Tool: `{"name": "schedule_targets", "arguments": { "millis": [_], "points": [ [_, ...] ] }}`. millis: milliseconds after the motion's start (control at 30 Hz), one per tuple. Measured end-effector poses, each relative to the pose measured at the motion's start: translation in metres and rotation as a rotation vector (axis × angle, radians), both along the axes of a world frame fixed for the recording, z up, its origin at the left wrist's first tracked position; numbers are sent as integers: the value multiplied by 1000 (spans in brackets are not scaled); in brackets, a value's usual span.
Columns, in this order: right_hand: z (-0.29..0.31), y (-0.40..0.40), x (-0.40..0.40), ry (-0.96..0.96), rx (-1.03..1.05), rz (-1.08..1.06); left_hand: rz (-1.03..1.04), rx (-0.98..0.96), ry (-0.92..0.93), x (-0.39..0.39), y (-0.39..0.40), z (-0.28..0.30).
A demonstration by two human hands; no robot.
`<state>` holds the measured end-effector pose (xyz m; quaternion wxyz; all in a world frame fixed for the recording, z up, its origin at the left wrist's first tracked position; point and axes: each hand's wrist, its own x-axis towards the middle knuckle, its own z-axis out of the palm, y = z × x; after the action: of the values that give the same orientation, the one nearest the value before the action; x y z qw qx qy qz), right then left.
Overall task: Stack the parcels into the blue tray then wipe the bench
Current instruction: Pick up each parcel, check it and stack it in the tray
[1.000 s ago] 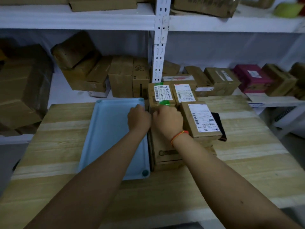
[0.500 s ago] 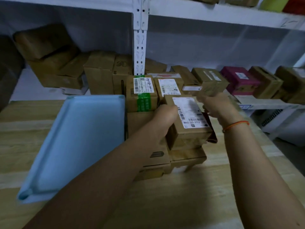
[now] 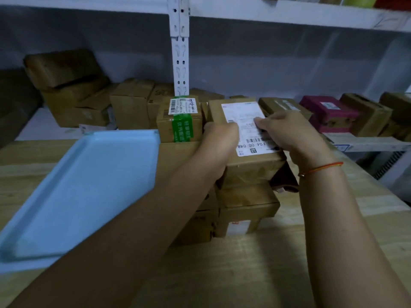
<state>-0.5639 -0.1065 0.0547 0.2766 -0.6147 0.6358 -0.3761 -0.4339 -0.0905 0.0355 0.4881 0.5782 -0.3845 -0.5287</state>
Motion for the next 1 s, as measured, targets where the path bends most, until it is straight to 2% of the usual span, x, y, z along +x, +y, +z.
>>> {"name": "schedule_targets", "arguments": {
  "millis": [133, 300, 500, 733, 1000],
  "points": [
    [6, 13, 3, -219, -119, 38, 43, -151, 55, 5, 16, 15],
    [7, 36, 6, -518, -139, 276, 78, -298, 125, 18, 42, 25],
    [2, 58, 7, -779, -137, 526, 145, -487, -17, 34, 80, 41],
    [-10, 68, 14, -880, -97, 642, 156, -531, -15, 55, 103, 45],
    [-16, 60, 23, -950, -75, 645, 152, -533, 43, 68, 107, 42]
  ]
}}
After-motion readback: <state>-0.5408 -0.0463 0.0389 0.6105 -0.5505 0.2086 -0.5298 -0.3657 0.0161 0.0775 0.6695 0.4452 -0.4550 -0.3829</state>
